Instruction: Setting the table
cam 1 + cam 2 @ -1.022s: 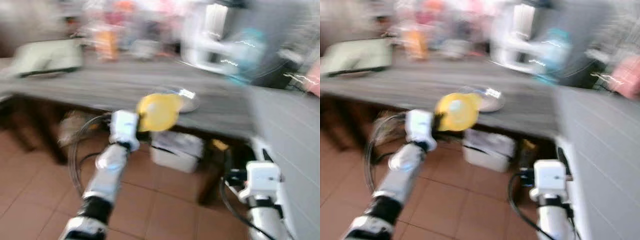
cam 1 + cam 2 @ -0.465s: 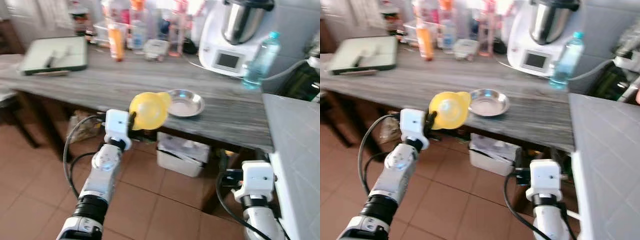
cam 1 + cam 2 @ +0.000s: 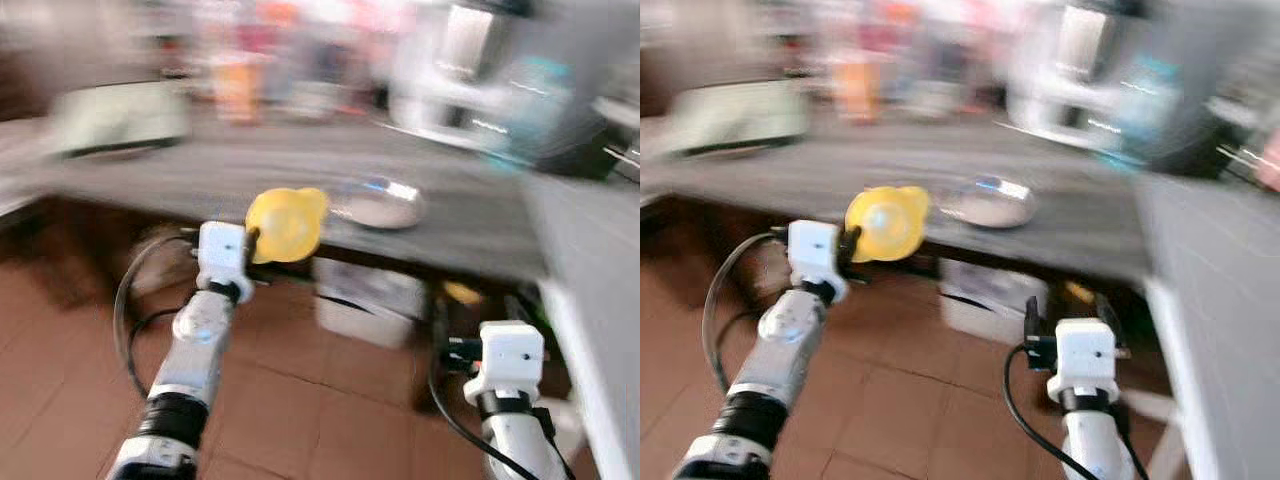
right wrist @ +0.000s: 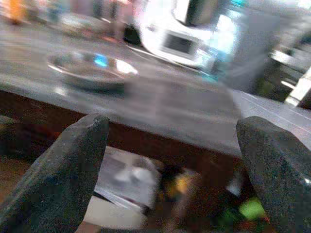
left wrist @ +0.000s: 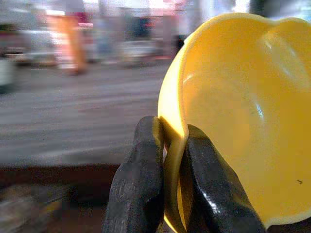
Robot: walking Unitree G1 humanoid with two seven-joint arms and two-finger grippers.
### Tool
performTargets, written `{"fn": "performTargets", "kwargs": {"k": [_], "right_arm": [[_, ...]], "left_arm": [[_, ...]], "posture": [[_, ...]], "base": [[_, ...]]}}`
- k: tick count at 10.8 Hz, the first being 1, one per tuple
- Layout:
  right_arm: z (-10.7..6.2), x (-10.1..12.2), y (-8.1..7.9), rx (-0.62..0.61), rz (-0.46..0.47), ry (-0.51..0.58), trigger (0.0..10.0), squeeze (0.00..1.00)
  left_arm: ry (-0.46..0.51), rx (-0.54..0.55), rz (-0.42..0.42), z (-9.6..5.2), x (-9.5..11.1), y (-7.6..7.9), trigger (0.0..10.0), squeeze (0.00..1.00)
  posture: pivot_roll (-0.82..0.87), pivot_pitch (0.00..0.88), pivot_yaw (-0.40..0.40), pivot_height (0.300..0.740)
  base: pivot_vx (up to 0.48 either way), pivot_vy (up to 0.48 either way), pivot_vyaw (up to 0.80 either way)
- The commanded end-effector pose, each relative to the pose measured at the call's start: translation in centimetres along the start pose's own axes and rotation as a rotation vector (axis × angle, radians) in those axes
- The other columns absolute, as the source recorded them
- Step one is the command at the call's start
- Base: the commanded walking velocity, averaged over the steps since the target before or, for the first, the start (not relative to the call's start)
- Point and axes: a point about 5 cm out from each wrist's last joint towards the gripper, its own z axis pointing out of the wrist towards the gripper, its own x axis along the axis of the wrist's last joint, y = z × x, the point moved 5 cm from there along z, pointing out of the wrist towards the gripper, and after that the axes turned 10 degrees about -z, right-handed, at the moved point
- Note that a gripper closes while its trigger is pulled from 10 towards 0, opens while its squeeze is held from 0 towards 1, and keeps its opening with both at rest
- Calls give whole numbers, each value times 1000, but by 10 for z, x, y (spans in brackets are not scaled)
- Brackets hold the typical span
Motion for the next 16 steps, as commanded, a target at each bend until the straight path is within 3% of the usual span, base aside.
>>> {"fn": "performTargets", "kwargs": {"k": [1, 7, 12, 16], "right_arm": [[1, 1, 1, -9, 6, 5, 10000, 0], [0, 2, -1, -7, 10, 6, 10000, 0], [1, 5, -7, 37, -15, 32, 10000, 0], [3, 6, -7, 32, -19, 38, 10000, 0]], "left_arm": [[11, -11, 15, 2, 6, 1, 10000, 0], [-7, -13, 20, 1, 2, 3, 10000, 0], [32, -7, 33, -4, 8, 3, 10000, 0], [39, -26, 41, -3, 10, 8, 10000, 0]], "posture": [[63, 51, -22, 740], [68, 59, -20, 740], [81, 57, -29, 740], [79, 51, -26, 740]], "base": [[0, 435, -800], [0, 442, -735], [0, 0, 0], [0, 0, 780]]}}
